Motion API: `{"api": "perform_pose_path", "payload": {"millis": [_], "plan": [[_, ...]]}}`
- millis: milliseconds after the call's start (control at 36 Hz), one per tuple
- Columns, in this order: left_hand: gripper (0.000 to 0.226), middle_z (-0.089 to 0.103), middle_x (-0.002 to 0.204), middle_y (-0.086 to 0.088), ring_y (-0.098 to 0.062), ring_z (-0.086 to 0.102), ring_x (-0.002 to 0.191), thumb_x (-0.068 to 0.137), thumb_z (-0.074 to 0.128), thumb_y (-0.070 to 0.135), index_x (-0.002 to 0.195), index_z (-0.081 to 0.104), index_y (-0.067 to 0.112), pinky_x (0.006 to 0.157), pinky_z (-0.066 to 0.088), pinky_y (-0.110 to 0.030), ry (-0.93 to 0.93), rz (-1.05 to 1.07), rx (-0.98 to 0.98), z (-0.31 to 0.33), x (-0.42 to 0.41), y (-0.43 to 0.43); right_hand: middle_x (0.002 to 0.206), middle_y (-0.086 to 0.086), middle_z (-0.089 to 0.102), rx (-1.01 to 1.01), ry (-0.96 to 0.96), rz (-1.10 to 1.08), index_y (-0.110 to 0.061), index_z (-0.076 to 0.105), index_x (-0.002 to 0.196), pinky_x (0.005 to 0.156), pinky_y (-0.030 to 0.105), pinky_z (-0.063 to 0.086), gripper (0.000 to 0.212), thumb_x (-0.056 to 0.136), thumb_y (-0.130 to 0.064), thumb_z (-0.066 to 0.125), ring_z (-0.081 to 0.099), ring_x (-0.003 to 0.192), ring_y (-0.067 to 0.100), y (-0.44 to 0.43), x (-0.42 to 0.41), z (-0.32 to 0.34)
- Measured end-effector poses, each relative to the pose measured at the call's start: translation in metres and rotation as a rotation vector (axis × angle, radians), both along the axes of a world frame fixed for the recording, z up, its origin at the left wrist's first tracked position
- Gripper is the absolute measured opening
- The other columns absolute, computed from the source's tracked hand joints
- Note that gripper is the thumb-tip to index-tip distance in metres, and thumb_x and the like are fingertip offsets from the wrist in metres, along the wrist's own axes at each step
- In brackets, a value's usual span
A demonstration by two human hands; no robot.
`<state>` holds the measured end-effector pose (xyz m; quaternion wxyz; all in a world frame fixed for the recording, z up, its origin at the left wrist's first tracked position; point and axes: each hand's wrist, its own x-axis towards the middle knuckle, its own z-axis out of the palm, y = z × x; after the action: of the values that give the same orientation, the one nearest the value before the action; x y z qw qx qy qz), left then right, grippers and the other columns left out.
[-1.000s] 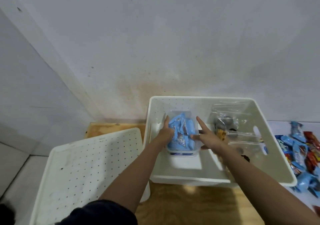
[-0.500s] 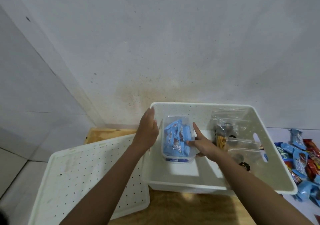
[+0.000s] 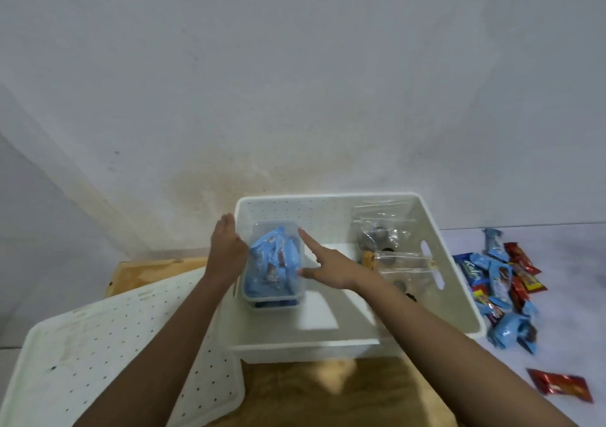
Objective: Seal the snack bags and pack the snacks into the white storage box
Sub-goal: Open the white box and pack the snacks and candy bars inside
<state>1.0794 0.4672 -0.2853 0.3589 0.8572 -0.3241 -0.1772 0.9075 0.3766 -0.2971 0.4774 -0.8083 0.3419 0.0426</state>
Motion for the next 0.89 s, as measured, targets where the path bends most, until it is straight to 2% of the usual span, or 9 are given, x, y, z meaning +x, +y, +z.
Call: {"api": "perform_pose_path", "payload": {"millis": [56,111,278,444,583,639,750,833,889], "plan": [[0.053,0.024,0.153,-0.016,-0.03,0.018,0.143,0.092,0.035,0.002,0.144,0.025,0.003,0.117,0.019,-0.044,-0.06,0.066,-0.005,0.003,-0.008,-0.01,0.146,0.01,0.04,-0.039,-0.083,-0.065,-0.041,0.005,0.147,0.108,0.034,0.036,0.077,0.091,-0.029,0.057,0.044,0.129,0.023,-0.007,-0.024,0.017],[0.055,0.011,0.156,-0.017,-0.028,0.005,0.145,0.092,0.032,-0.002,0.145,0.017,-0.003,0.118,0.004,-0.036,-0.122,0.005,-0.066,0.01,-0.023,-0.027,0.134,0.005,0.051,-0.069,-0.207,-0.197,-0.038,0.016,0.146,0.105,0.035,0.042,0.073,0.09,-0.022,0.06,0.051,0.119,0.016,-0.015,-0.056,0.034],[0.05,0.018,0.154,-0.017,-0.025,0.012,0.145,0.093,0.03,-0.005,0.143,0.025,-0.003,0.115,0.005,-0.023,-0.098,-0.319,-0.227,0.036,-0.133,-0.09,0.111,0.0,0.06,-0.25,-0.402,-0.581,-0.026,0.035,0.141,0.076,0.01,0.048,0.058,0.09,-0.011,0.057,0.056,0.103,0.004,-0.028,-0.178,0.06],[0.047,0.022,0.155,0.0,-0.009,0.014,0.143,0.099,0.032,0.008,0.145,0.027,0.012,0.111,0.006,-0.014,0.064,-0.618,-0.383,0.047,-0.275,-0.091,0.111,0.001,0.057,-0.362,-0.297,-0.921,-0.028,0.035,0.139,0.071,0.011,0.046,0.052,0.093,-0.012,0.052,0.056,0.097,0.012,-0.01,-0.296,0.015],[0.047,0.02,0.153,0.007,0.006,0.008,0.137,0.1,0.033,0.017,0.146,0.024,0.016,0.109,0.0,-0.002,0.033,-0.983,-0.352,0.0,-0.353,-0.059,0.131,0.009,0.049,-0.318,-0.087,-1.068,-0.025,0.027,0.144,0.086,0.031,0.043,0.058,0.092,-0.021,0.054,0.05,0.114,0.022,0.02,-0.363,-0.052],[0.048,0.021,0.154,0.004,0.002,0.01,0.139,0.099,0.034,0.019,0.146,0.025,0.015,0.114,0.003,-0.009,0.02,-1.012,-0.272,-0.032,-0.367,-0.053,0.138,0.013,0.043,-0.315,-0.011,-1.08,-0.022,0.024,0.146,0.098,0.039,0.04,0.062,0.092,-0.027,0.055,0.045,0.119,0.027,0.027,-0.378,-0.075],[0.059,0.013,0.156,0.005,-0.006,0.001,0.143,0.096,0.042,0.036,0.147,0.021,0.016,0.119,0.009,-0.025,-0.09,-0.895,-0.054,-0.095,-0.381,-0.039,0.154,0.009,0.022,-0.44,0.14,-0.958,-0.022,0.017,0.148,0.115,0.039,0.013,0.074,0.088,-0.051,0.05,0.014,0.142,0.027,0.027,-0.385,-0.109],[0.073,0.004,0.156,0.004,-0.017,0.004,0.146,0.09,0.044,0.049,0.148,0.014,0.017,0.118,0.005,-0.034,-0.156,-0.742,0.123,-0.133,-0.384,-0.032,0.159,-0.004,-0.003,-0.497,0.24,-0.822,-0.035,-0.001,0.147,0.114,0.04,-0.006,0.078,0.088,-0.06,0.043,-0.009,0.146,0.02,0.015,-0.384,-0.132],[0.078,-0.008,0.153,0.006,-0.018,-0.002,0.146,0.089,0.033,0.059,0.148,-0.002,0.021,0.117,-0.006,-0.032,-0.194,-0.68,0.262,-0.151,-0.386,-0.031,0.159,-0.004,-0.006,-0.573,0.284,-0.717,-0.04,-0.009,0.145,0.113,0.047,-0.008,0.076,0.09,-0.061,0.038,-0.013,0.145,0.02,0.003,-0.385,-0.146]]}}
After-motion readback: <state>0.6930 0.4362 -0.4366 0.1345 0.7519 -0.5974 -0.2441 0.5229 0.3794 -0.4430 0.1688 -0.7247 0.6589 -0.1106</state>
